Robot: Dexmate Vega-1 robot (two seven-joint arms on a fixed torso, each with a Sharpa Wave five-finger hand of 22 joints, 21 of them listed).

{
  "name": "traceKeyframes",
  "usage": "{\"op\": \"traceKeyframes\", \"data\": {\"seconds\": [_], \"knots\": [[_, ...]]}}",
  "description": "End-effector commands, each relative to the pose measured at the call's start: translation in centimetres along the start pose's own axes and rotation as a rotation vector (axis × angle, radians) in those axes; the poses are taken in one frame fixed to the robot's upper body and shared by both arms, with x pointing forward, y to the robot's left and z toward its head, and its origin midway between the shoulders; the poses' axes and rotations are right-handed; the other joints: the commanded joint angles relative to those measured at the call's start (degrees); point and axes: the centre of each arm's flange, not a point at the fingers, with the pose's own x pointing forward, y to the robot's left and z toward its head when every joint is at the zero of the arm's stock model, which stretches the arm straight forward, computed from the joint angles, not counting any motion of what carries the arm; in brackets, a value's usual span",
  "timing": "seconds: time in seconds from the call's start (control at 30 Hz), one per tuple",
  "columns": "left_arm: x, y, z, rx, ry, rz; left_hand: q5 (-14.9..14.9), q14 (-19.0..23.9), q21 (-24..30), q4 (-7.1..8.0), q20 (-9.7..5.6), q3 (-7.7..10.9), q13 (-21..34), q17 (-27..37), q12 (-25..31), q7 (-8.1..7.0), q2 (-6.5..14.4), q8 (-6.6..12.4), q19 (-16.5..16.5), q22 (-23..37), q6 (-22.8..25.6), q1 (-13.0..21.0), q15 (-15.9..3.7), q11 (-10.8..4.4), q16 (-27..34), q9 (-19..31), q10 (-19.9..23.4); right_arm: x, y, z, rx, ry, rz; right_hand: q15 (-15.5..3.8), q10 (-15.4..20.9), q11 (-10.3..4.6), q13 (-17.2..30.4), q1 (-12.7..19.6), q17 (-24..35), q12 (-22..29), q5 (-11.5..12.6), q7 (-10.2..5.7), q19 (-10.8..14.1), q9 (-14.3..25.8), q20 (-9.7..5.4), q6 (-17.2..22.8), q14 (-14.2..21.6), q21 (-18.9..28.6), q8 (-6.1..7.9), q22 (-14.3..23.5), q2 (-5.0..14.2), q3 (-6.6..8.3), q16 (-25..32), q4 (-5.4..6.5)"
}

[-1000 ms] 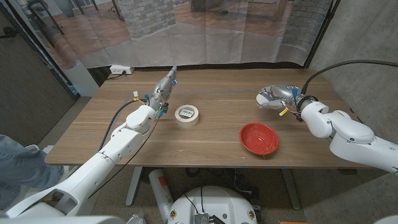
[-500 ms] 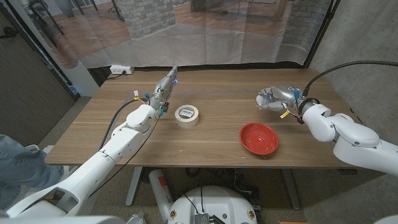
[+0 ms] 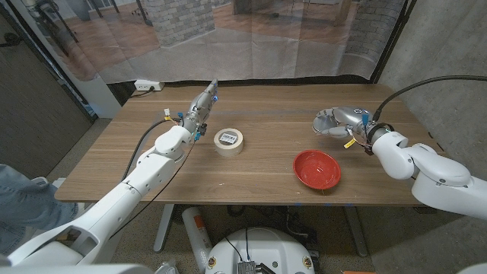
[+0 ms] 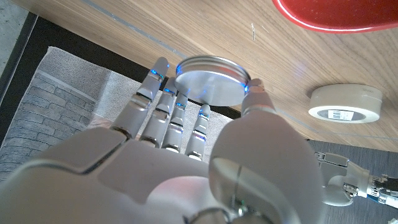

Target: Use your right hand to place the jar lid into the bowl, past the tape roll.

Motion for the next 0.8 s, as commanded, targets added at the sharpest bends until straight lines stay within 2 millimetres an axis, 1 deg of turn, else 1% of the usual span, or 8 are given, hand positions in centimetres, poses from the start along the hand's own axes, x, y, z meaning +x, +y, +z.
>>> {"op": "traceKeyframes", "data": {"seconds": [0.03, 0.27, 0.6, 0.63, 0.67, 0.8], "knots": [[0.5, 0.1, 0.1, -0.001, -0.003, -0.006, -0.3, -2.5, 0.0, -0.41, -0.31, -0.02, 0.2, 0.1, -0.1, 0.0, 0.2, 0.06, -9.3, 0.1, -0.4, 0.6, 0.25, 0.19, -0.1, 0.3, -0.6, -1.0, 0.1, 0.4, 0.015, -0.005, -0.003, -5.19, 6.1, -5.27, 0.6, 1.3, 0.3, 0.3, 0.1, 0.05, 0.4, 0.2, 0.12, 0.7, 0.5, -0.1, 0.04, 0.2, 1.12, 0.42, -0.1, 0.02], [0.6, 0.2, -0.1, -0.009, -0.001, -0.003, -0.3, -2.5, 0.0, -0.44, -0.32, -0.05, 0.2, 0.1, -0.1, 0.0, 0.2, 0.04, -9.4, 0.1, -0.5, 0.7, 0.26, 0.21, -0.1, 0.3, -0.7, -1.7, 0.2, 0.8, 0.03, -0.007, -0.001, -5.13, 6.2, -5.07, 0.6, 1.3, 0.4, 0.4, 0.1, -0.02, 0.5, 0.2, 0.08, 0.9, 0.6, -0.2, 0.04, 0.2, 1.08, 0.39, -0.1, 0.02], [0.9, 0.1, -0.2, -0.006, 0.001, -0.004, -0.3, -2.5, 0.0, -0.5, -0.41, -0.11, 0.2, 0.2, -0.1, 0.02, 0.2, 0.04, -9.4, 0.1, -0.5, 0.8, 0.27, 0.15, 0.0, 0.3, -0.8, -1.9, 0.6, 1.1, 0.036, -0.025, 0.011, -5.15, 6.2, -5.04, 0.7, 1.3, 0.4, 0.3, 0.1, -0.1, 0.5, 0.2, 0.0, 0.9, 0.6, -0.3, -0.02, 0.2, 1.2, 0.41, -0.2, 0.08], [0.9, 0.2, -0.2, -0.006, 0.001, -0.003, -0.3, -2.5, 0.0, -0.51, -0.41, -0.12, 0.2, 0.2, -0.1, 0.02, 0.2, 0.05, -9.4, 0.1, -0.5, 0.8, 0.28, 0.18, 0.0, 0.3, -0.8, -2.0, 0.7, 1.1, 0.035, -0.028, 0.014, -5.18, 6.3, -5.16, 0.7, 1.4, 0.4, 0.4, 0.1, -0.13, 0.6, 0.2, -0.02, 0.9, 0.6, -0.3, -0.02, 0.2, 1.24, 0.42, -0.2, 0.09], [0.9, 0.2, -0.2, -0.006, 0.001, -0.003, -0.3, -2.6, 0.0, -0.52, -0.38, -0.13, 0.2, 0.2, -0.1, 0.03, 0.2, 0.06, -9.4, 0.1, -0.5, 0.8, 0.26, 0.02, 0.0, 0.3, -0.8, -2.0, 0.7, 1.1, 0.032, -0.029, 0.015, -5.2, 6.2, -5.74, 0.7, 1.4, 0.4, 0.3, 0.1, -0.14, 0.6, 0.2, -0.02, 0.9, 0.6, -0.4, -0.07, 0.2, 1.27, 0.44, -0.2, 0.08], [0.8, 0.2, -0.1, -0.004, 0.0, 0.0, -0.3, -2.6, 0.0, -0.54, -0.41, -0.15, 0.2, 0.2, -0.1, 0.08, 0.2, 0.05, -9.4, 0.1, -0.6, 0.8, 0.32, 0.08, 0.0, 0.3, -0.9, -2.3, 0.8, 1.3, 0.031, -0.04, 0.012, -5.21, 6.2, -5.62, 0.7, 1.6, 0.4, 0.3, 0.1, -0.09, 0.6, 0.2, -0.04, 1.0, 0.6, -0.4, -0.08, 0.2, 1.45, 0.55, -0.2, 0.03]]}}
